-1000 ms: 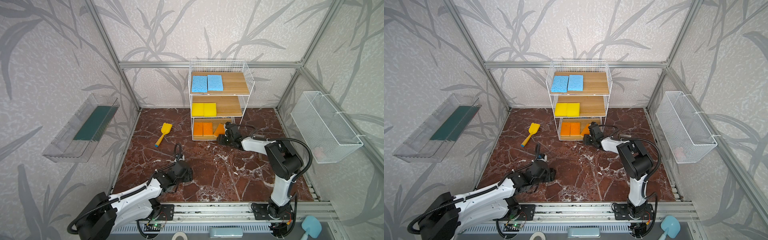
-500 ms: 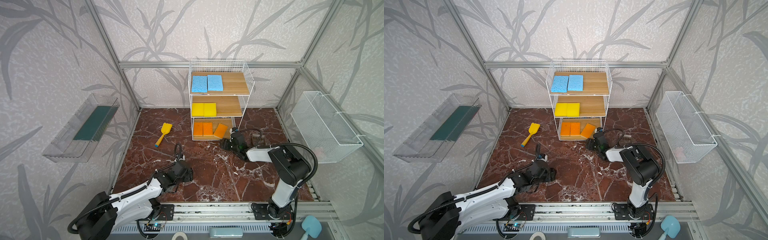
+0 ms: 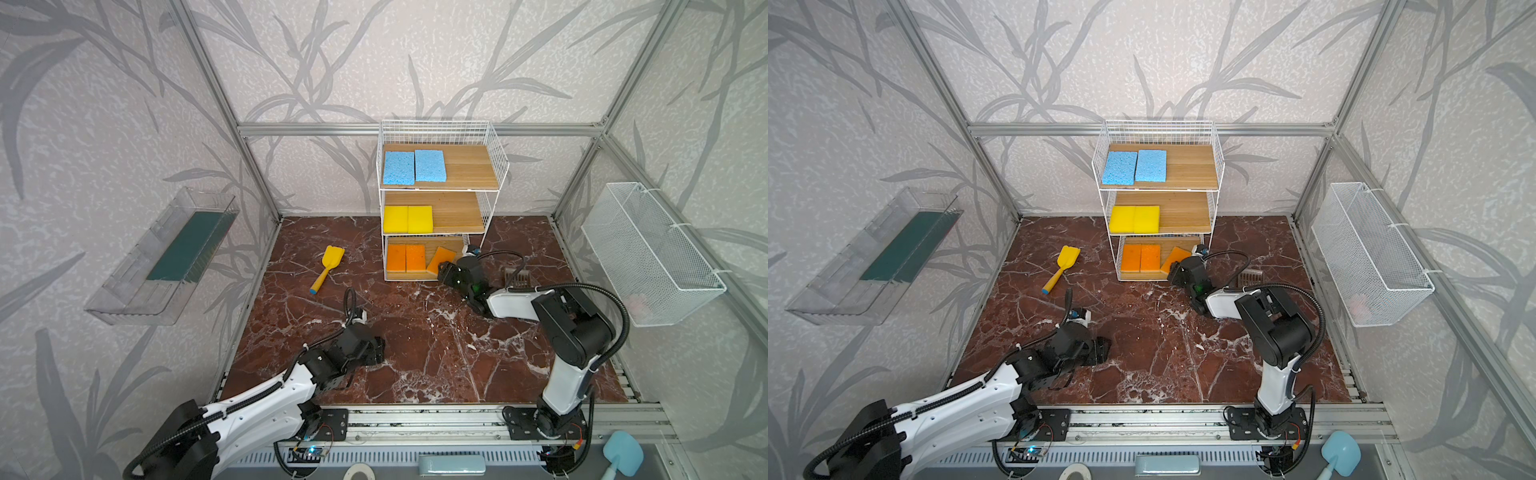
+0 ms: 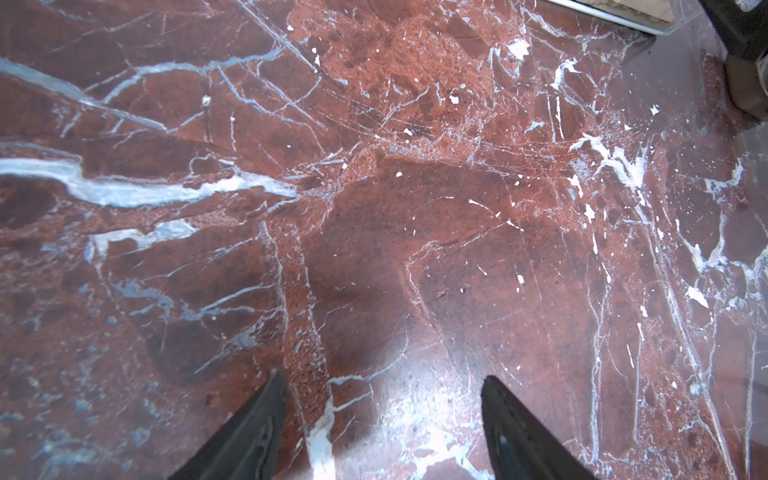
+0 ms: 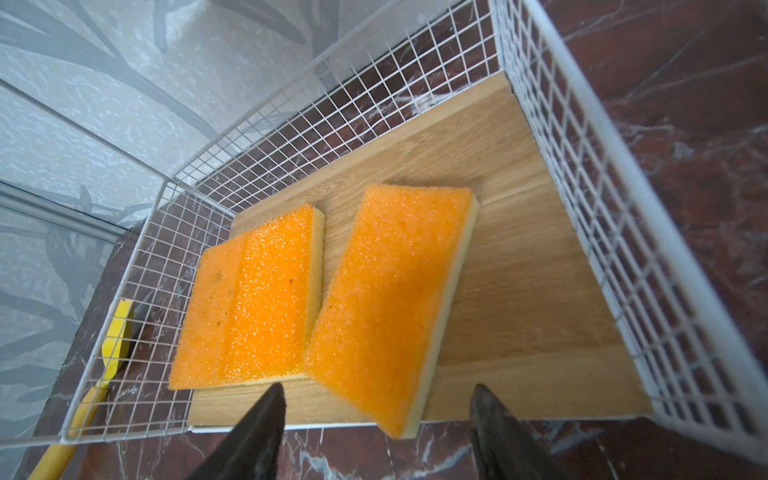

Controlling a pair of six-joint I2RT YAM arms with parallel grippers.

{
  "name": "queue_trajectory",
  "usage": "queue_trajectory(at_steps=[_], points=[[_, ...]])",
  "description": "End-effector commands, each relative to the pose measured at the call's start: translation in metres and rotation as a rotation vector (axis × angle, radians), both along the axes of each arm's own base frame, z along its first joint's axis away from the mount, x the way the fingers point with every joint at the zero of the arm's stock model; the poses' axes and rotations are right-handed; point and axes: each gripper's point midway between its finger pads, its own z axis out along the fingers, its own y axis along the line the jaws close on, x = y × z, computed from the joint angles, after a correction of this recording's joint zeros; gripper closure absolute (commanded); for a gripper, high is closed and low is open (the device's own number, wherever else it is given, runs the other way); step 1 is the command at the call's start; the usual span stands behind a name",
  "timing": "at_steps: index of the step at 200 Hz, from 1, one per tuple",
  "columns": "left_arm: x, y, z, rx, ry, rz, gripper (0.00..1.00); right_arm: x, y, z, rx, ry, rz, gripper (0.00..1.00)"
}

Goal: Place and organize the cleaning sponges onto the shelf
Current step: 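Push the sponge flush against the other two with the right gripper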

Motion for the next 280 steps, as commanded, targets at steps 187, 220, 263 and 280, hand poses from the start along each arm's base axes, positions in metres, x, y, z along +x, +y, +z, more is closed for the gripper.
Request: queue_trajectory(at_steps=[187, 220, 263, 280], points=[[-0.008, 0.014, -0.003, 0.002, 0.012, 0.045, 0.24, 0.049, 0.006, -0.027, -0.083, 0.088, 0.047, 0.31], [-0.007, 0.015, -0.001, 0.004, 0.012, 0.049, 0.24, 0.056, 0.011, -0.033, -0.086, 0.114, 0.086, 0.32], [-0.008, 0.015, 0.0, 0.006, 0.013, 0.051, 0.24, 0.065, 0.018, -0.037, -0.101, 0.127, 0.121, 0.32], [-0.008, 0.015, 0.0, 0.007, 0.016, 0.051, 0.24, 0.067, 0.019, -0.042, -0.133, 0.127, 0.143, 0.32]])
